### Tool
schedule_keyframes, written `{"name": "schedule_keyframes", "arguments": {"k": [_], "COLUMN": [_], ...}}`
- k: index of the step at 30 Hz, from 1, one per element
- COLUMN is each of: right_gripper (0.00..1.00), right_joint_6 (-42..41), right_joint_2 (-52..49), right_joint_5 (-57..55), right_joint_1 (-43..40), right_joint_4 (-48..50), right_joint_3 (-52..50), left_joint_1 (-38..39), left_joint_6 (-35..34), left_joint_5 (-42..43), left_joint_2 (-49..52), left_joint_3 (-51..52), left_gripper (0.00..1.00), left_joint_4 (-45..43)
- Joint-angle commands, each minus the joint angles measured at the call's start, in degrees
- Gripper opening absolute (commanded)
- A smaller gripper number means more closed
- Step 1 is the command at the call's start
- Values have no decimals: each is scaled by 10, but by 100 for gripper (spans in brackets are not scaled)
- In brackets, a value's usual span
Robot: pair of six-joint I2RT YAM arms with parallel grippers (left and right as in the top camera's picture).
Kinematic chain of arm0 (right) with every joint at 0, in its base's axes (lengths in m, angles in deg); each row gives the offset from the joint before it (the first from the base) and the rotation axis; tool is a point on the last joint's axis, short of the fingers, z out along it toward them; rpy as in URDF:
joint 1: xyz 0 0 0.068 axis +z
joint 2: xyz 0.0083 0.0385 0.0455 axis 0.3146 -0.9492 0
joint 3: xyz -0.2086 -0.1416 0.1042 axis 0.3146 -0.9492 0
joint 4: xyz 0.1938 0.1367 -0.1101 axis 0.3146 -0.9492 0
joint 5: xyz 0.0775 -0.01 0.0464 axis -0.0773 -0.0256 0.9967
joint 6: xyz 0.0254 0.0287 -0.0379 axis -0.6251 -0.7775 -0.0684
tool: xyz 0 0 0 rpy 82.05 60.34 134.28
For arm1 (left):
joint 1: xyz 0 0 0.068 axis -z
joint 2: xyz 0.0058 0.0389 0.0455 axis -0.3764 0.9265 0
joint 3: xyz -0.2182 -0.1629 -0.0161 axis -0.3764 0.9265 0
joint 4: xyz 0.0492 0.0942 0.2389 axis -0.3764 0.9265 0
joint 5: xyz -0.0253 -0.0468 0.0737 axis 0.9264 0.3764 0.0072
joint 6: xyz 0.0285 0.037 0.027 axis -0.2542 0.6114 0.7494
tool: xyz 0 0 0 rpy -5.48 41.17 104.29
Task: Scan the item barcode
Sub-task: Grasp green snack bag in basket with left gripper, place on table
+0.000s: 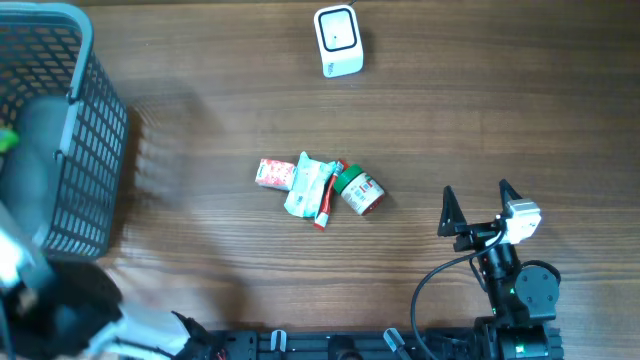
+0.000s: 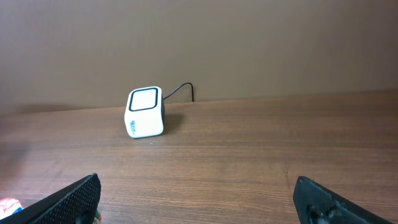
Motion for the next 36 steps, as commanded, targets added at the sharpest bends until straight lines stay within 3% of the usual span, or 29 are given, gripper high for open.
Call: {"name": "schedule_keyframes", "arguments": {"k": [1,6,11,14,18,23,29,30,31,34,36], "right_gripper": [100,100,100,100,100,100,100,100,100,100,100], "right_joint_6": [-5,-5,-5,-5,-5,-5,-5,-5,-5,-5,-5], "right_joint_2": [2,2,2,2,2,2,2,2,2,2,2], "right_joint_5": [1,1,1,2,1,1,2,1,1,1,2], "right_joint_1": [-3,-3,-3,-3,-3,-3,-3,-3,-3,-3,-3], "right_joint_4": [3,3,3,3,3,3,3,3,3,3,3], "right_joint_3": [-1,-1,-1,-1,-1,-1,-1,-1,-1,-1,-1], "left_joint_1": [1,46,226,330,421,444,446,450,454,468,477], "left_joint_6": [-49,-93,-94,-120,-158,-195,-210,-210,-210,-210,-207], "left_joint_5": [77,200,183,100,80,58,87,111,125,141,141], "left_joint_2": [-128,-243,-266,-248,-204,-103,7,23,33,42,29], "left_joint_3": [-35,-35,-14,61,226,398,451,451,451,450,443], "left_gripper": [4,4,4,4,4,4,4,15,43,66,99], "left_joint_4": [-3,97,213,242,188,38,-73,-78,-81,-83,-78]}}
